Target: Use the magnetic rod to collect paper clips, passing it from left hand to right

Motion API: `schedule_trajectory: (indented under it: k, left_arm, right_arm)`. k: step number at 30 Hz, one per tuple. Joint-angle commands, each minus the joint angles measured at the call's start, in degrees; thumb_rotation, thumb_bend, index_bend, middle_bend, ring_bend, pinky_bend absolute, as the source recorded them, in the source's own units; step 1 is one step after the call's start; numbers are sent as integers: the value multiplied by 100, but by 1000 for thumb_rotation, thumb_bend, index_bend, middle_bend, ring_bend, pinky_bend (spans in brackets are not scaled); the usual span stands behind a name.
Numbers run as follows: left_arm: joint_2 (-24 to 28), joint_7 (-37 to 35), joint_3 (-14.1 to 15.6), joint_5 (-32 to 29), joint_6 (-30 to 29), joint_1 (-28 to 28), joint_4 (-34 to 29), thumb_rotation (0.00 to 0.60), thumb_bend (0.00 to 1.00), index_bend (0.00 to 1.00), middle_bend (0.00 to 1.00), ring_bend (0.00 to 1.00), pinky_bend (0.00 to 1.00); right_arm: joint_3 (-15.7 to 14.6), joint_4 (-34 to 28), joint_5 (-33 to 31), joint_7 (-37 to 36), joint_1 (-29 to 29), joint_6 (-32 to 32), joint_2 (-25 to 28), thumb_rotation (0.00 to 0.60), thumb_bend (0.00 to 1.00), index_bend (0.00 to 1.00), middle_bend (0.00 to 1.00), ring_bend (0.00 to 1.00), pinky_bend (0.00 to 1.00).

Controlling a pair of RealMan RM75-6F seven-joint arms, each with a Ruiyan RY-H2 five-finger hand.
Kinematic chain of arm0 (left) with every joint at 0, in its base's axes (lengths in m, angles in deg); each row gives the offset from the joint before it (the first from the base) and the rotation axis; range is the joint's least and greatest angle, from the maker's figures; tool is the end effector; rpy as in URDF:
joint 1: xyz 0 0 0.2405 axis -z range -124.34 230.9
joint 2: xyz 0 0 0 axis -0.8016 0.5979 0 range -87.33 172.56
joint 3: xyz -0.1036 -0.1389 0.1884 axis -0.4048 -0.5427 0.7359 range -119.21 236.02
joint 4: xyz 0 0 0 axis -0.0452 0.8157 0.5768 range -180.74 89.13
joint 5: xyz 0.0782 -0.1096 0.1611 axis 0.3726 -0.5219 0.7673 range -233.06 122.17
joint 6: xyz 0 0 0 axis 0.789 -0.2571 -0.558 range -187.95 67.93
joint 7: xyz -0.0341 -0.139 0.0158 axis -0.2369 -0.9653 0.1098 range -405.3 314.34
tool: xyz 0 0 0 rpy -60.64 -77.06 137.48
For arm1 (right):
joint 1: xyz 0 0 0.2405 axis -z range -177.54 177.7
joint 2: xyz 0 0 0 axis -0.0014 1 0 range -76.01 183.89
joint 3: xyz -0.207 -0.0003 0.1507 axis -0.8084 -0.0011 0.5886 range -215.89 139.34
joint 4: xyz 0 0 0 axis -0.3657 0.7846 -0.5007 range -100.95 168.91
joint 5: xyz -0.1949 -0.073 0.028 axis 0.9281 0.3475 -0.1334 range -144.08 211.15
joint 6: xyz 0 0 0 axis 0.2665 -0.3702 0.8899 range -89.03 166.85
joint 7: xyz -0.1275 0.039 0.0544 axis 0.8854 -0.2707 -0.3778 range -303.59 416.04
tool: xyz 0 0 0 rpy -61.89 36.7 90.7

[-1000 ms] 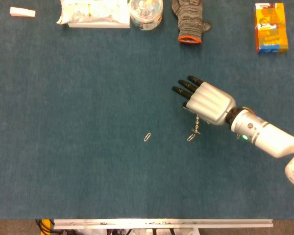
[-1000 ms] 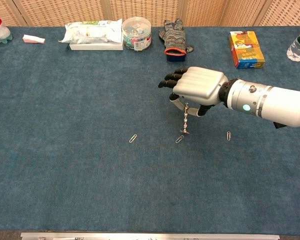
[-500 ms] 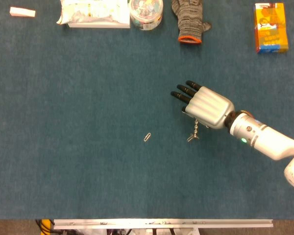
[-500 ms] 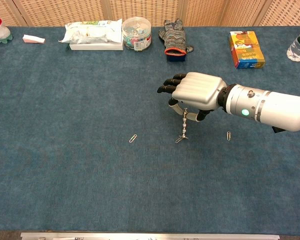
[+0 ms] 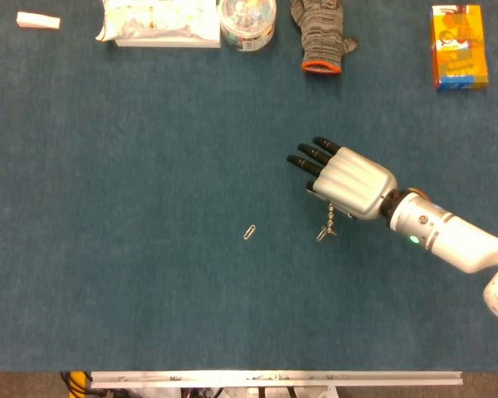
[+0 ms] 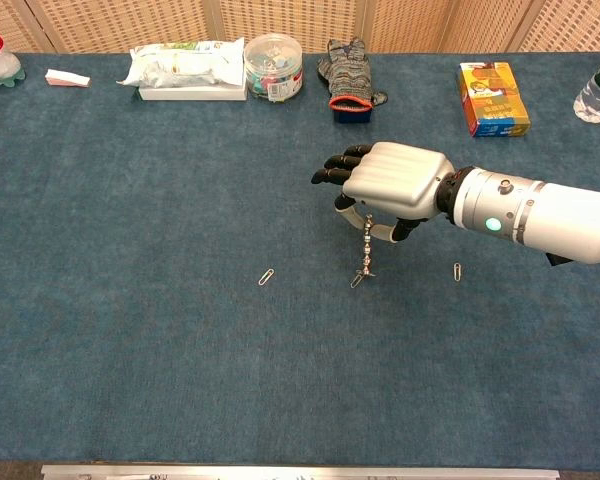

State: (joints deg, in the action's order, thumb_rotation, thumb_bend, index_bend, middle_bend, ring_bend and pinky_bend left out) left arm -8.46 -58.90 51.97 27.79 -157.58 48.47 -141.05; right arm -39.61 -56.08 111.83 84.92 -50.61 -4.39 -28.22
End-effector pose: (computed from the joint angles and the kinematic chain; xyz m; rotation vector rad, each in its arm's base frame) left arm -0.3208 0.1359 0.2650 -1.1167 -0.8043 -0.9934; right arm -0.1313 -0.3014 -0.0359 2.4415 -0.4147 0.6497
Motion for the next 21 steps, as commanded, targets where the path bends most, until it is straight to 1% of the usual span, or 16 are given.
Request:
schedule_trajectory:
  k: [1,21]
  left_arm:
    - [0,3,1,1,5,2,0,600,89,598,143,8,166]
    - [-26,147,-4,-38,54,23,-33,600,89,599,143,8,165]
  right_arm:
    - [10,-40,19,2,11,-27,29,600,400,588,87,0,108]
    - [91,-326,196,-157,251,-463,357,600,399,588,87,0,108]
